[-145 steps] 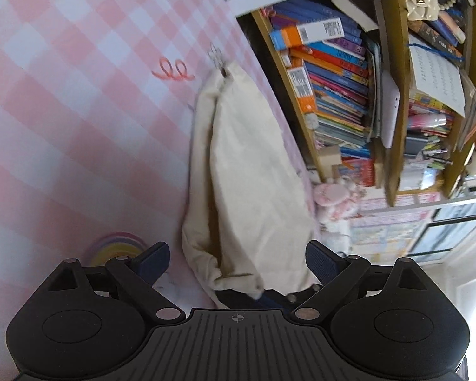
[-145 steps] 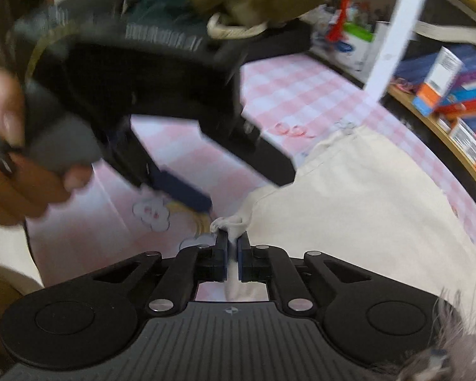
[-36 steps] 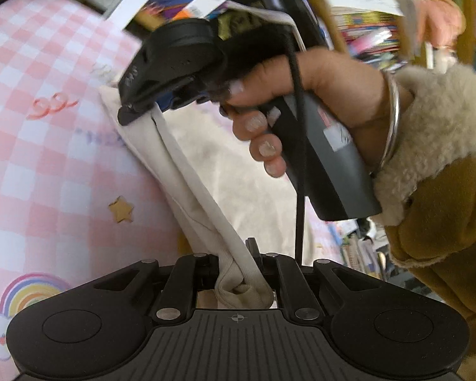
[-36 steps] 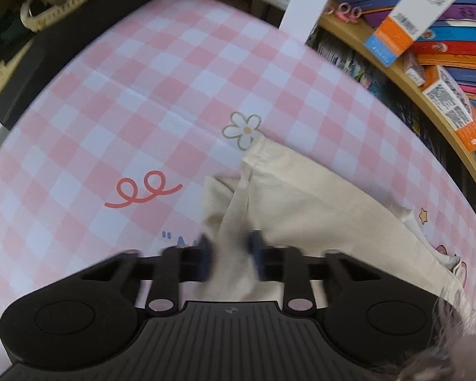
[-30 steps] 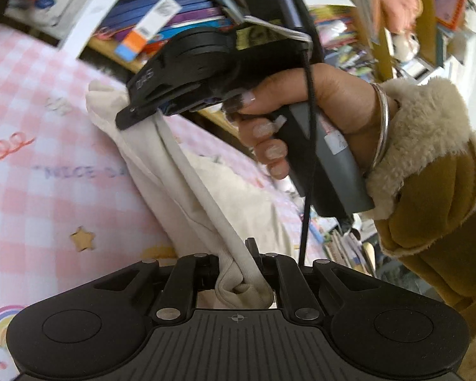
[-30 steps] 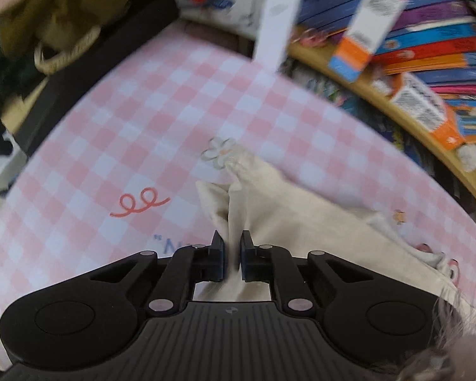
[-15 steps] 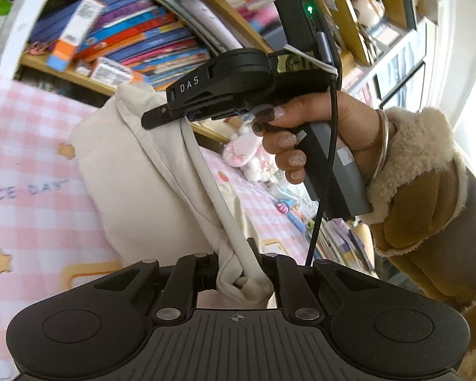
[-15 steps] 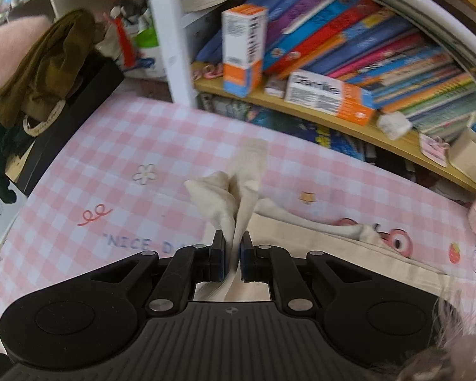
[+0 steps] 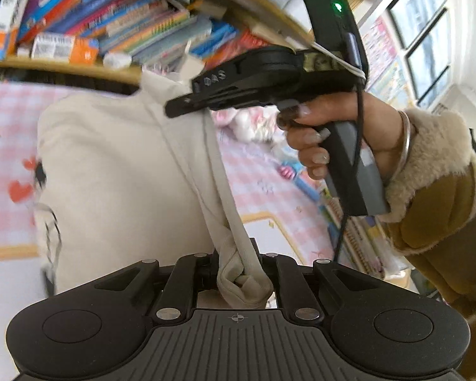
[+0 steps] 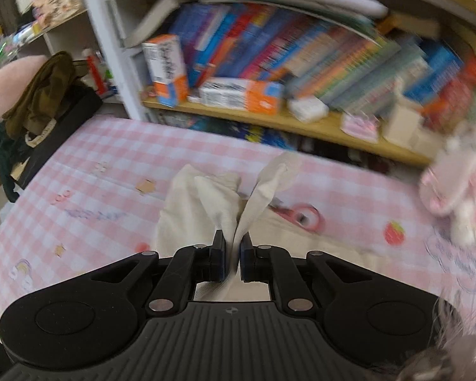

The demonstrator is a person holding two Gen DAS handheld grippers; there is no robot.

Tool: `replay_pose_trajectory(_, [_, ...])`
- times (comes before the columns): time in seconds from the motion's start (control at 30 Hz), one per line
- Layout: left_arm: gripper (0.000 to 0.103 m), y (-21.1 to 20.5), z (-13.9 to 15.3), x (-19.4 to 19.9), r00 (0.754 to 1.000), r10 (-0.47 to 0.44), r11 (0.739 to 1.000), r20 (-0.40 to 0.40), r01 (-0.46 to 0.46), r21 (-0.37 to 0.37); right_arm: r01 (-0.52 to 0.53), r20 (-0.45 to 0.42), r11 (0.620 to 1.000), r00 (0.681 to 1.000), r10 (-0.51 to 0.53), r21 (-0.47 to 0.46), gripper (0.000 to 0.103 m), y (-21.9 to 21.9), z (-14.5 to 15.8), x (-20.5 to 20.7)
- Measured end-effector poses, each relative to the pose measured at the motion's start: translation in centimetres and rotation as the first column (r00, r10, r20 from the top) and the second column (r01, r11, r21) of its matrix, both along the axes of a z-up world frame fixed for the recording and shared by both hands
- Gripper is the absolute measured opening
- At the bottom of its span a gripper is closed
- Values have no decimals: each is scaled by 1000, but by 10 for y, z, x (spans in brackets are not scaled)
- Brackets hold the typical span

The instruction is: Fold clothes

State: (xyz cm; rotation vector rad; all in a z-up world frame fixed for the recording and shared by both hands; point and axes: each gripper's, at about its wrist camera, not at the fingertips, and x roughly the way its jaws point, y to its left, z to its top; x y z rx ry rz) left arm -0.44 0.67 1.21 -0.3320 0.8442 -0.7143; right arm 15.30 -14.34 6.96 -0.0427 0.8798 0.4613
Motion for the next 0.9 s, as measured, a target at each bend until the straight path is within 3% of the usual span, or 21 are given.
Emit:
replay_pose_trajectory(0.2, [11,-49,-49,-3,994,18,992,-104,-5,125,117,-150,992,983,-109,41,8,-73,-68,6])
replay_pose_trajectory(0.33, [13,-64,-57,-14,994,59,978,-91,-39,203,210,-241,962,956,-165,175,8,-106,-101,6])
replay_pose_trajectory(0.5, [17,-68,-56,-27,992,109,965,-65,-90,248,235,-265,932,951,-161,276,13,-121,-108,3])
replay_pose_trajectory(0.57, [20,-75,-53,-30,994,107,956,-39,-92,278,241,-268,923,950,-161,299,22,-123,-109,5])
replay_pose_trajectory(0.73, [29,-95,-50,-39,998,65,935,19,-67,349,239,-271,915,951,-151,326,24,-126,-107,11])
replay_pose_trajectory(0.8, [29,-102,-53,-41,999,37,922,36,-48,384,237,-272,912,951,-147,335,24,-127,-106,14])
replay_pose_trajectory(0.87, [11,-108,-53,-43,997,16,907,70,-44,419,235,-272,909,952,-142,344,24,-127,-105,17])
replay_pose_trajectory(0.9, [11,-109,-50,-43,995,11,900,95,-51,433,234,-273,907,952,-140,349,15,-128,-105,18])
